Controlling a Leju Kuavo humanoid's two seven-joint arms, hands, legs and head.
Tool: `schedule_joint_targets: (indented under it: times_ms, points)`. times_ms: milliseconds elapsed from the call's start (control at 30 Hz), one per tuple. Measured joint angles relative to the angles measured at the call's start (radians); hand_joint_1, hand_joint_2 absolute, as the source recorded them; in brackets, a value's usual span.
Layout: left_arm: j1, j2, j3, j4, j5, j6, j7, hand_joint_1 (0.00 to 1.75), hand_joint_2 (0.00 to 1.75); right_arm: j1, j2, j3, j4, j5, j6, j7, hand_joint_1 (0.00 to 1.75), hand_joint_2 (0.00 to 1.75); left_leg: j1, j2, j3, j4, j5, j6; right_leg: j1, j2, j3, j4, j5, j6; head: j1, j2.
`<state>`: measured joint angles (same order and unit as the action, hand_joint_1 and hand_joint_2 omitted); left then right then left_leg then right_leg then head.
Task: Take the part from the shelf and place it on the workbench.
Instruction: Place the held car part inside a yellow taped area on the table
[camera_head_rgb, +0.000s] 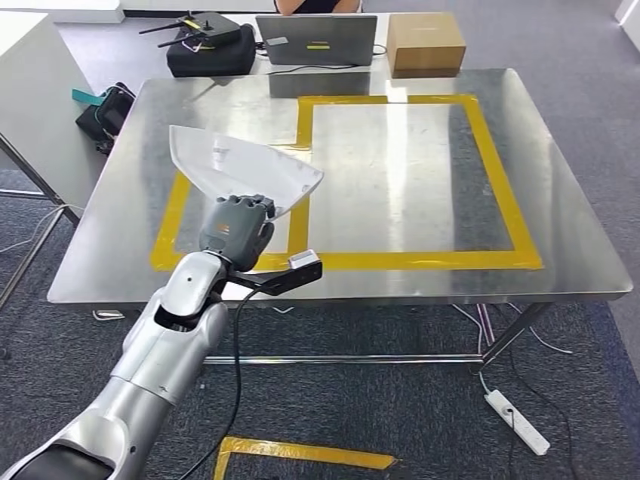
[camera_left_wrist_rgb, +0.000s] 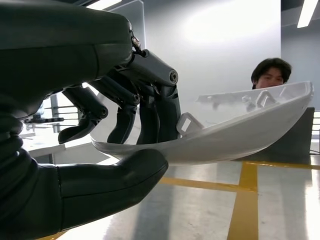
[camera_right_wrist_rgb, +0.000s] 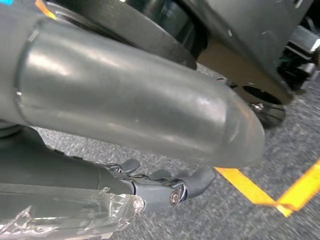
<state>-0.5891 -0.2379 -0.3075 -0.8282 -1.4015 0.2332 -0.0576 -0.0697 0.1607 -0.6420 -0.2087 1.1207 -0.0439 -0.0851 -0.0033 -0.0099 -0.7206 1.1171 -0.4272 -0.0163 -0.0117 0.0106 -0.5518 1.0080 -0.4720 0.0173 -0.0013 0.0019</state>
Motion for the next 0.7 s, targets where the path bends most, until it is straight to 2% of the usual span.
schedule_joint_targets:
  times_ms: [33,67,100,200,233,300,367,400,433,467,533,567,600,700]
  points:
    - [-0.002,0.000,0.003,0.004,0.000,0.001,0.001,1.75,1.75,0.000,0.000,-0.001,0.000,0.000,0.000,0.000,0.00,0.00,-0.001,0.003,0.018,-0.063,0.043,0.003,0.001,0.000,0.010,0.001,-0.010,0.005,-0.001,0.000]
    - [-0.004,0.000,0.006,0.007,0.000,0.002,0.001,1.75,1.75,-0.001,0.000,-0.002,0.000,0.001,0.000,0.000,0.00,0.00,-0.002,0.005,0.031,-0.107,0.072,0.007,0.003,0.001,0.016,-0.002,-0.018,0.010,-0.001,0.000]
    - [-0.005,0.000,0.009,0.010,0.000,0.003,0.003,1.75,1.75,-0.002,0.000,-0.002,0.000,0.001,0.000,0.000,0.00,0.00,-0.002,0.007,0.037,-0.131,0.085,0.012,0.005,0.001,0.020,-0.002,-0.023,0.017,-0.002,0.000]
    - [-0.008,-0.002,0.019,0.016,-0.001,0.006,0.010,1.75,1.75,-0.002,0.000,-0.004,0.000,0.003,0.000,-0.001,0.00,0.00,0.000,0.003,0.050,-0.140,0.078,0.028,0.005,-0.002,0.020,0.012,-0.027,0.032,-0.001,0.000]
    - [-0.010,-0.002,0.021,0.018,-0.002,0.007,0.012,1.75,1.75,-0.003,0.000,-0.006,0.000,0.004,0.000,-0.001,0.00,0.00,0.000,0.002,0.057,-0.140,0.074,0.034,0.005,-0.004,0.001,0.045,-0.030,0.034,0.001,0.000]
    - [-0.012,-0.002,0.024,0.024,-0.003,0.010,0.014,1.75,1.75,-0.004,0.000,-0.009,0.000,0.004,0.000,-0.002,0.00,0.00,-0.002,0.000,0.070,-0.140,0.063,0.042,0.006,-0.005,-0.072,0.162,-0.055,0.034,0.003,0.000]
    - [-0.007,-0.002,0.027,0.032,-0.003,0.011,0.014,1.75,1.75,-0.001,0.000,-0.011,0.000,0.005,0.000,-0.002,0.00,0.00,-0.004,-0.003,0.087,-0.140,0.046,0.047,0.008,-0.004,-0.153,0.266,-0.107,0.032,0.007,0.000]
    - [-0.004,-0.002,0.029,0.036,-0.003,0.011,0.015,1.75,1.75,0.002,0.000,-0.011,0.000,0.005,0.000,-0.002,0.00,0.00,-0.006,-0.004,0.098,-0.139,0.036,0.048,0.009,-0.004,-0.177,0.279,-0.126,0.032,0.008,0.000]
    - [-0.003,-0.003,0.032,0.040,-0.003,0.011,0.015,1.75,1.75,0.003,0.000,-0.012,0.000,0.006,0.000,-0.002,0.00,0.00,-0.007,-0.006,0.112,-0.139,0.026,0.048,0.010,-0.005,-0.186,0.260,-0.125,0.032,0.008,0.000]
    - [-0.003,-0.004,0.036,0.043,-0.003,0.012,0.016,1.75,1.75,0.004,0.000,-0.013,0.000,0.006,0.000,-0.002,0.00,0.00,-0.008,-0.007,0.127,-0.139,0.015,0.047,0.010,-0.005,-0.179,0.211,-0.098,0.032,0.008,0.000]
    - [-0.005,-0.007,0.043,0.047,-0.003,0.016,0.018,1.75,1.75,0.005,0.001,-0.016,0.000,0.007,0.001,-0.002,0.00,0.00,-0.010,-0.009,0.154,-0.137,-0.008,0.043,0.010,-0.006,-0.146,0.079,0.016,0.029,0.008,0.000]
    - [-0.008,-0.008,0.045,0.049,-0.004,0.019,0.020,1.75,1.75,0.004,0.001,-0.017,0.001,0.007,0.001,-0.002,0.00,0.00,-0.011,-0.010,0.163,-0.136,-0.018,0.039,0.011,-0.007,-0.130,0.032,0.061,0.025,0.008,0.000]
    - [-0.010,-0.009,0.046,0.051,-0.006,0.022,0.022,1.75,1.75,0.003,0.001,-0.018,0.001,0.008,0.001,-0.002,0.00,0.00,-0.012,-0.011,0.169,-0.135,-0.024,0.035,0.013,-0.007,-0.120,0.006,0.093,0.019,0.007,0.000]
    - [-0.014,-0.009,0.047,0.053,-0.019,0.036,0.033,1.75,1.75,0.001,0.002,-0.020,0.001,0.011,0.001,-0.004,0.00,0.00,-0.012,-0.010,0.170,-0.121,-0.027,0.021,0.014,-0.005,-0.106,-0.002,0.102,0.001,0.004,0.000]
